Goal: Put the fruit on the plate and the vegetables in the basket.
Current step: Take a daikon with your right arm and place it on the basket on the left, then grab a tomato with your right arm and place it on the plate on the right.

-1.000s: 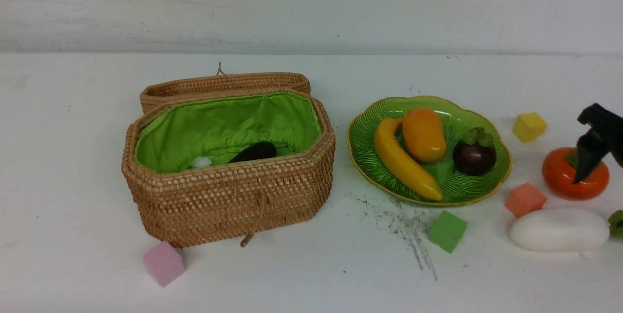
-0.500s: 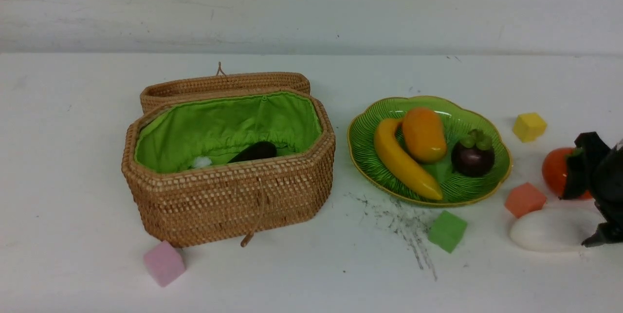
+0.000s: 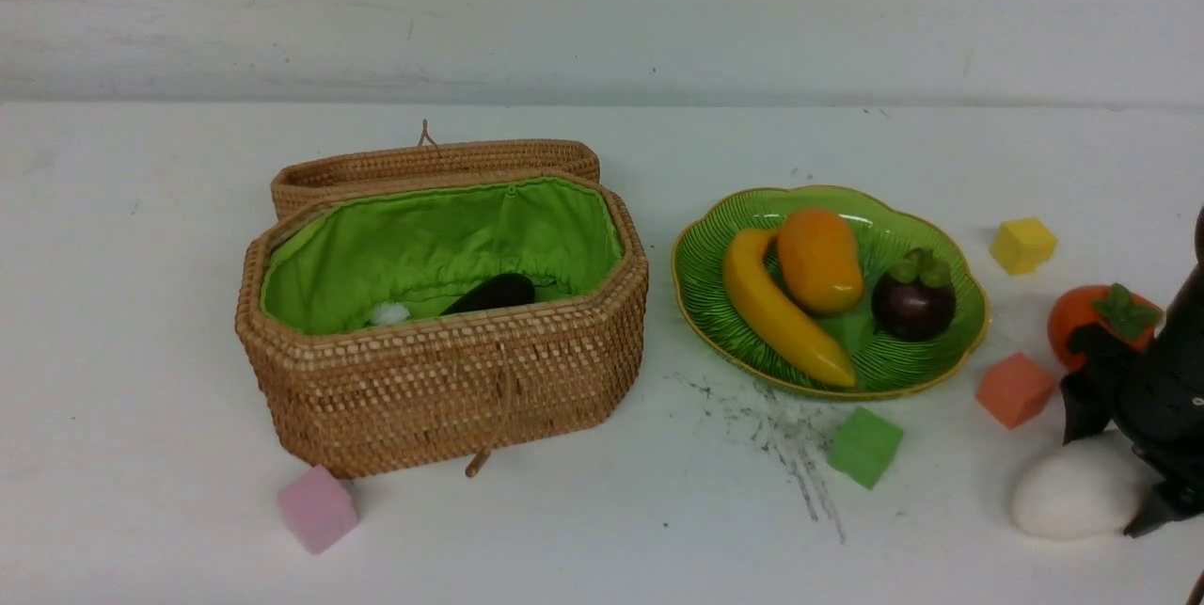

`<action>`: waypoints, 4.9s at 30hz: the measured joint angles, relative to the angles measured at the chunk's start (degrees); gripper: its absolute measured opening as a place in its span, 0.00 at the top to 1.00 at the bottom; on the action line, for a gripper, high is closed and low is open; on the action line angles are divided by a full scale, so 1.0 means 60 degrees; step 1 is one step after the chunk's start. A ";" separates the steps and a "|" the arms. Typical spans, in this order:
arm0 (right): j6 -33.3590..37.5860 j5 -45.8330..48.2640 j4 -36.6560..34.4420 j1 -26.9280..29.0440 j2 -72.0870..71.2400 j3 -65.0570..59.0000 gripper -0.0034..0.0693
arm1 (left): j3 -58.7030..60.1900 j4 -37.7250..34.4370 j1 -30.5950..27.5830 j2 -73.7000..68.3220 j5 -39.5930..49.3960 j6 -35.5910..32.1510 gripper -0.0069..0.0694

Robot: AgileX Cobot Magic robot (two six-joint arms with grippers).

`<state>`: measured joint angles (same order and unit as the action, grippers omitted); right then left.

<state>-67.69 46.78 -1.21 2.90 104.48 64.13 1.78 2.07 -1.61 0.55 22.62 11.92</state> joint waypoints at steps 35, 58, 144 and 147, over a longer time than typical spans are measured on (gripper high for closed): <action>1.3029 -0.0279 -0.2729 -0.5288 0.0194 0.6417 0.19 | 0.0000 0.0008 0.0000 0.0000 0.0000 0.0000 0.60; 1.8432 -0.2789 -0.4778 -0.6583 0.2625 0.7312 0.12 | 0.0000 0.0007 0.0000 0.0000 0.0000 0.0000 0.60; 1.3730 -0.1946 -0.6305 0.2397 0.0635 0.1634 0.36 | 0.0000 0.0007 0.0000 0.0000 0.0000 0.0000 0.60; 1.4447 -0.1468 -0.6775 0.2296 0.0150 0.1622 0.36 | 0.0000 0.0007 0.0000 0.0000 0.0000 0.0000 0.60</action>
<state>19.00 37.96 -41.85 16.68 105.38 73.87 1.78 2.11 -1.61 0.55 22.62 11.92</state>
